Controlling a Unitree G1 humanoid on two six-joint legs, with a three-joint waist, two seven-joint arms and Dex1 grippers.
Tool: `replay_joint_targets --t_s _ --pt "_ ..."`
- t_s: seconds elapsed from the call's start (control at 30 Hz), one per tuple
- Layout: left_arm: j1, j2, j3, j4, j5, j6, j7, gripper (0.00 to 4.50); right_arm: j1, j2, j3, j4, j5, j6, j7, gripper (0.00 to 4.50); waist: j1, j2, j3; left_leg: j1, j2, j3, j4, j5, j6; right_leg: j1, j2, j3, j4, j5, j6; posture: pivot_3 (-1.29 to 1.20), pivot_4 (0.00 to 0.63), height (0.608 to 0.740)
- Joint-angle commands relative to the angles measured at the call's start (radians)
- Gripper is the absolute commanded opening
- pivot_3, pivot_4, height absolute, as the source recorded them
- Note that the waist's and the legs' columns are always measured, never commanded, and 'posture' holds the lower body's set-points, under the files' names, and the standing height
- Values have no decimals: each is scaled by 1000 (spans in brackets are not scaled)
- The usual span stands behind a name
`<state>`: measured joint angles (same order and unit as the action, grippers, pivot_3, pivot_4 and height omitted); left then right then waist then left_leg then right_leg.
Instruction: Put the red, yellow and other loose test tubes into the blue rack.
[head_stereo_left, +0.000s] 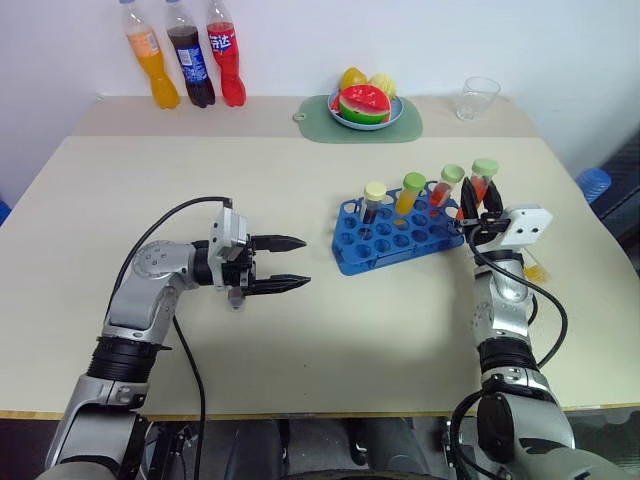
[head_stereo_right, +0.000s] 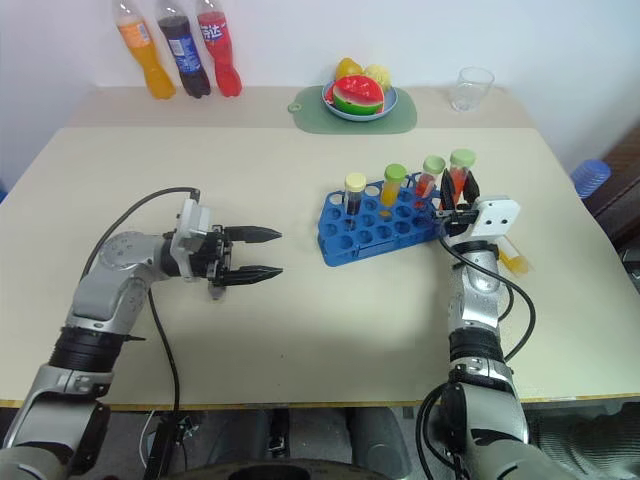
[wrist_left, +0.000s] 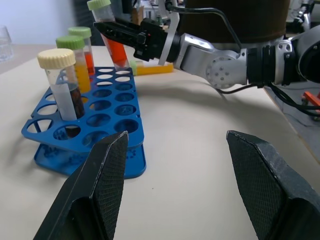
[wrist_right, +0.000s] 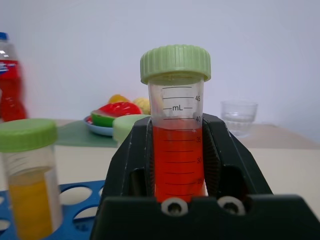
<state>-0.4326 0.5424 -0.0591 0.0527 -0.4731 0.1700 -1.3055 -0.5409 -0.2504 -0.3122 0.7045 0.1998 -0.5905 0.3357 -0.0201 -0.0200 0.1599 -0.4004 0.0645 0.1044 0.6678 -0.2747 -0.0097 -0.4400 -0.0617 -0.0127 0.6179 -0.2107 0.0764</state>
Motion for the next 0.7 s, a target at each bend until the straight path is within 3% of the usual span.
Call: replay_joint_targets --t_s 0.03,0.27,0.7 --pt "5 14 28 -45 -23 3 2 3255 -6 23 19 42 3 -21 6 787 0 0 0 1 0 0 0 0 0 1 0 0 0 0 0 0 150 740" --pt "5 22 30 -41 -25 1 4 3255 26 28 30 18 13 -38 16 787 -1 0 0 9 0 0 -2 0 0 7 0 0 0 -2 -3 0 150 740" --pt "-6 15 23 -24 -20 -10 -1 3255 44 28 38 32 13 -50 11 787 0 0 0 9 0 0 -2 0 0 8 0 0 -1 -2 -3 0 150 740"
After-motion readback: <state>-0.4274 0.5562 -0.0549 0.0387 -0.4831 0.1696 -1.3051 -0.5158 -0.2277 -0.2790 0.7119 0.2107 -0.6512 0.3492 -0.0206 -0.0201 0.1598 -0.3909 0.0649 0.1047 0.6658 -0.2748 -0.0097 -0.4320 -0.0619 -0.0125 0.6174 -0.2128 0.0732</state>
